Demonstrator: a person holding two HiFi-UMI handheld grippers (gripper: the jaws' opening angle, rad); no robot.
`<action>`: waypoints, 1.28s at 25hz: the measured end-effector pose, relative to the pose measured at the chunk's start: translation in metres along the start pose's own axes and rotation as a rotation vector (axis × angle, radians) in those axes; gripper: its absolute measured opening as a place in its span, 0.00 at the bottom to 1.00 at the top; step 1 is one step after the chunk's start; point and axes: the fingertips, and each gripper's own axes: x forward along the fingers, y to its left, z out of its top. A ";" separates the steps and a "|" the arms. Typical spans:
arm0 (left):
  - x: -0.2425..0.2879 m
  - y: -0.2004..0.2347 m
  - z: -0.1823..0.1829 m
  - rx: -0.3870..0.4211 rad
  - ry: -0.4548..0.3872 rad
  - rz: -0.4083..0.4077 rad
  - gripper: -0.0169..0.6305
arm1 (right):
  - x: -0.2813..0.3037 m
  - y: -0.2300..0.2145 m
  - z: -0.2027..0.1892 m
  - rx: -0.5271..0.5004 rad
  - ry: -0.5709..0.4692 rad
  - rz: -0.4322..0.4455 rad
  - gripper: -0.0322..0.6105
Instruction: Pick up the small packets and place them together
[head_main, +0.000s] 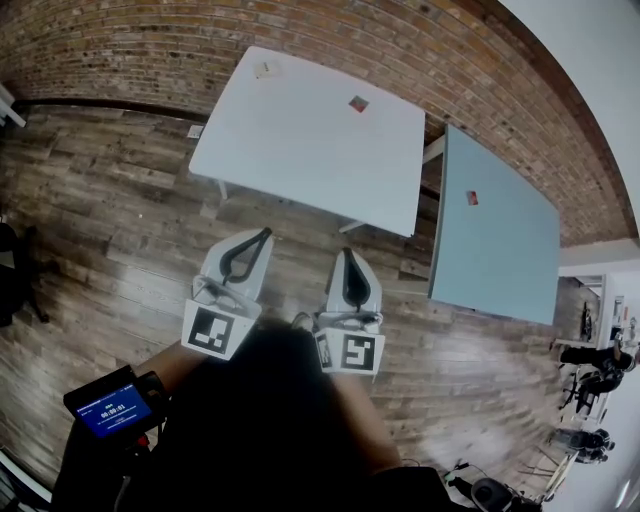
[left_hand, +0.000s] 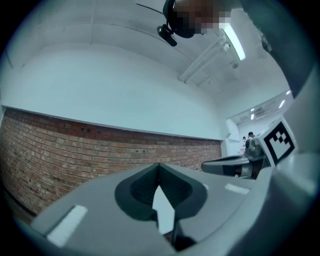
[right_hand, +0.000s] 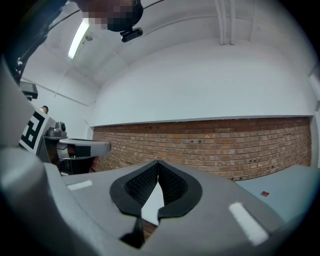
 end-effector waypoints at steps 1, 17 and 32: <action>0.007 0.010 0.001 0.015 -0.007 0.003 0.03 | 0.009 -0.003 -0.003 0.001 0.004 -0.004 0.05; 0.016 0.034 -0.014 -0.035 0.005 0.032 0.03 | 0.016 -0.023 -0.012 0.021 0.049 -0.046 0.13; 0.038 0.052 -0.022 -0.070 0.021 0.129 0.03 | 0.061 -0.047 -0.024 0.031 0.066 0.019 0.13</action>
